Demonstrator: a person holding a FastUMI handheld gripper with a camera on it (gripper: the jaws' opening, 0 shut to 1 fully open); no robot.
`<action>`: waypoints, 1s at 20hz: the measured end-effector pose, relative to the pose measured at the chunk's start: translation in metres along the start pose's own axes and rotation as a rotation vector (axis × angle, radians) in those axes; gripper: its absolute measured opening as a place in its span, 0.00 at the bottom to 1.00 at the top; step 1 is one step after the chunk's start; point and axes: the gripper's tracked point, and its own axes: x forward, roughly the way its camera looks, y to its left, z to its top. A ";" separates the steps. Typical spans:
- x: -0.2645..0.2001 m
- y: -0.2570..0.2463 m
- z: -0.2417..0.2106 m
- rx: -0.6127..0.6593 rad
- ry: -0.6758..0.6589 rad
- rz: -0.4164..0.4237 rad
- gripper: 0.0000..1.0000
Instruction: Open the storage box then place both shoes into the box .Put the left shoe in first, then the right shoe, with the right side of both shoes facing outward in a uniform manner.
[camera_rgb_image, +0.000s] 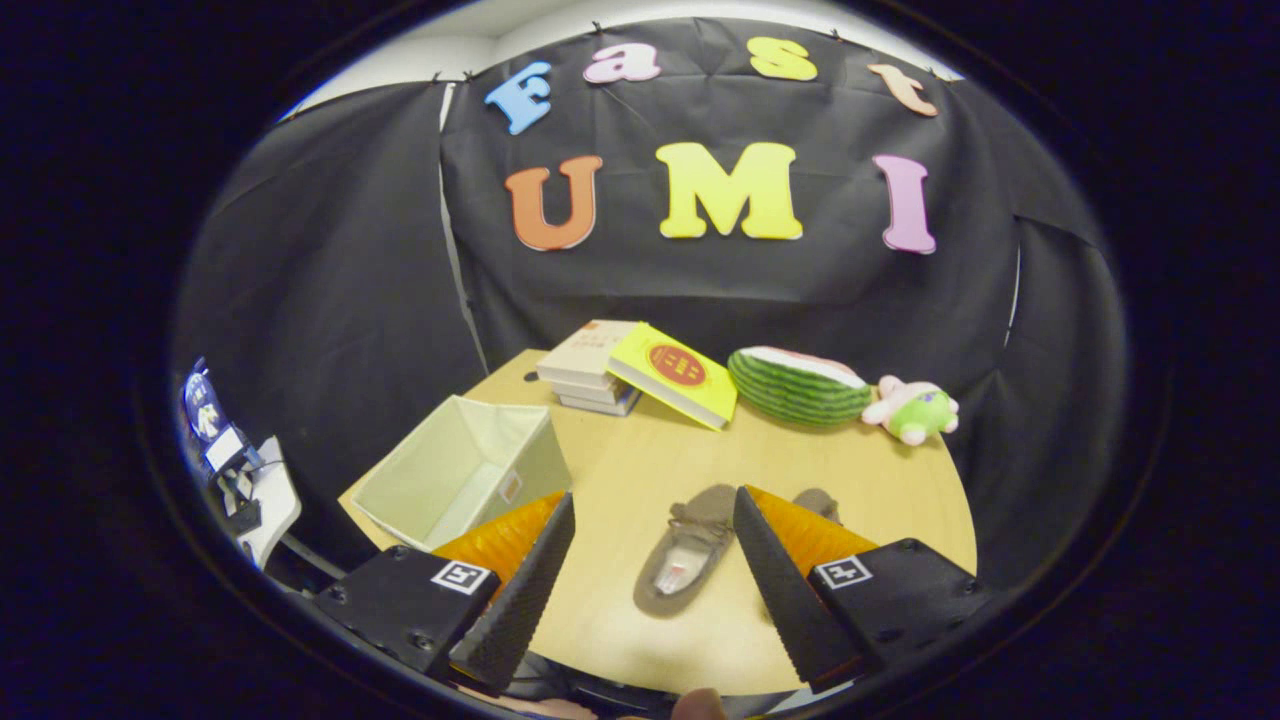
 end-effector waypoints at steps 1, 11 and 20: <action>0.003 -0.007 -0.008 0.008 0.033 -0.009 1.00; 0.075 -0.030 -0.079 0.263 0.351 0.041 1.00; 0.148 -0.053 -0.123 0.392 0.553 -0.014 0.87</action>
